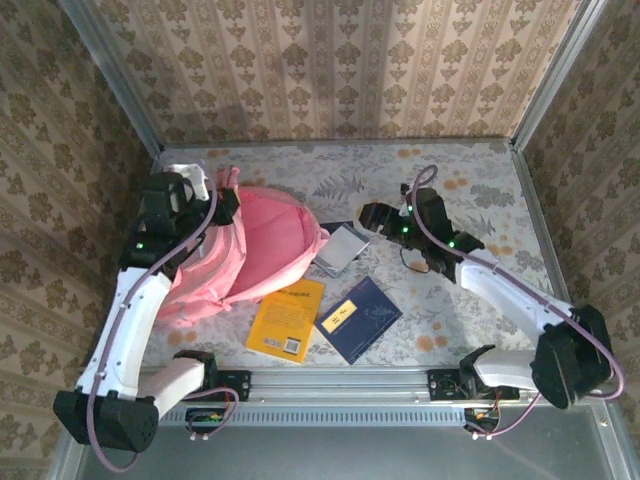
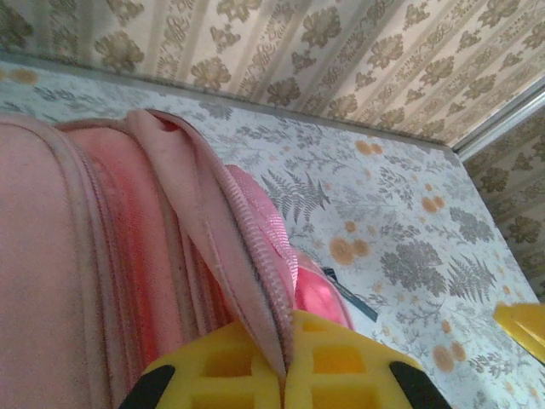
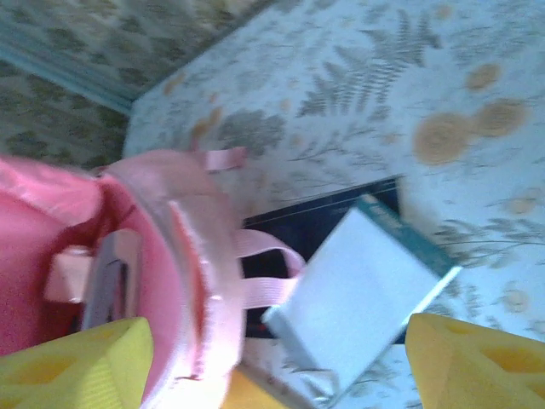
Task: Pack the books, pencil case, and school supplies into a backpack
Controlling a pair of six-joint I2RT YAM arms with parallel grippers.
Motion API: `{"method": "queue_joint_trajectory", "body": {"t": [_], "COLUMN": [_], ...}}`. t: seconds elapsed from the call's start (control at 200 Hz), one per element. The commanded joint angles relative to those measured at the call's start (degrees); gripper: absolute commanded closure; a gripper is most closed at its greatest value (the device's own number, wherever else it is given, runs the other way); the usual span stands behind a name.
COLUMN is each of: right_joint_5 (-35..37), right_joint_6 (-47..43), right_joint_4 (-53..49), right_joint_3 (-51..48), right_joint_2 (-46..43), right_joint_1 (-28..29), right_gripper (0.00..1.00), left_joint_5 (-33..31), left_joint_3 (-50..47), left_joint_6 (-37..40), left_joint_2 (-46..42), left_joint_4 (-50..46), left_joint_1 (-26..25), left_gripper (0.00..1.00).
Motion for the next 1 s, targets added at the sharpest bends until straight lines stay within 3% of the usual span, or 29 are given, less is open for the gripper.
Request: {"method": "queue_joint_trajectory", "body": {"t": [0.0, 0.41, 0.695, 0.995], "right_joint_5": [-8.85, -17.48, -18.60, -21.89], "right_joint_6": [-5.69, -19.88, -24.36, -24.94], "right_joint_4": [-4.89, -16.49, -22.27, -24.01], "right_joint_3": [4.17, 27.09, 35.37, 32.74], "right_joint_2": [7.88, 37.92, 46.18, 46.49], "right_joint_1": [-2.97, -5.64, -5.70, -5.25], "right_gripper": [0.20, 0.30, 0.34, 0.38], "left_joint_5": [2.16, 0.87, 0.90, 1.68], "left_joint_3": [-1.90, -5.07, -5.13, -5.62], "left_joint_6": [-0.84, 2.62, 3.46, 3.52], "left_joint_2": [1.03, 1.14, 1.10, 1.39], "left_joint_4": [4.32, 5.86, 6.12, 6.78], "left_joint_1": [0.03, -4.41, -5.98, -6.07], "left_gripper": [1.00, 1.00, 1.00, 1.00]}}
